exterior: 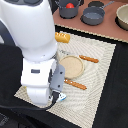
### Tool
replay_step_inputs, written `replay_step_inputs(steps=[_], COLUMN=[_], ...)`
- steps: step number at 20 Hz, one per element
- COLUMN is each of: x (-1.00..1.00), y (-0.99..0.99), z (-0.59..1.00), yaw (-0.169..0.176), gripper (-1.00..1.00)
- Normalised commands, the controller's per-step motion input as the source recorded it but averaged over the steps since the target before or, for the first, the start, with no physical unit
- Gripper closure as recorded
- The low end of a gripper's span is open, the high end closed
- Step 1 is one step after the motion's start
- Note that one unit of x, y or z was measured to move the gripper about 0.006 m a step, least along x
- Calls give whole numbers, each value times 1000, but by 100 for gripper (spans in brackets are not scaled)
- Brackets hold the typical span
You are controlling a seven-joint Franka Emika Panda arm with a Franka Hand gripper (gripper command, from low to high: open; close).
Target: Interact with the objects in diverse but meaningful ways.
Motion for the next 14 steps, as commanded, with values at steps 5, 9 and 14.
replay_step_inputs(steps=[5,9,14], x=[550,266,154], y=[-239,-149,-42], z=[-71,-174,-113], yaw=[-6,0,6], gripper=[-100,-100,-100])
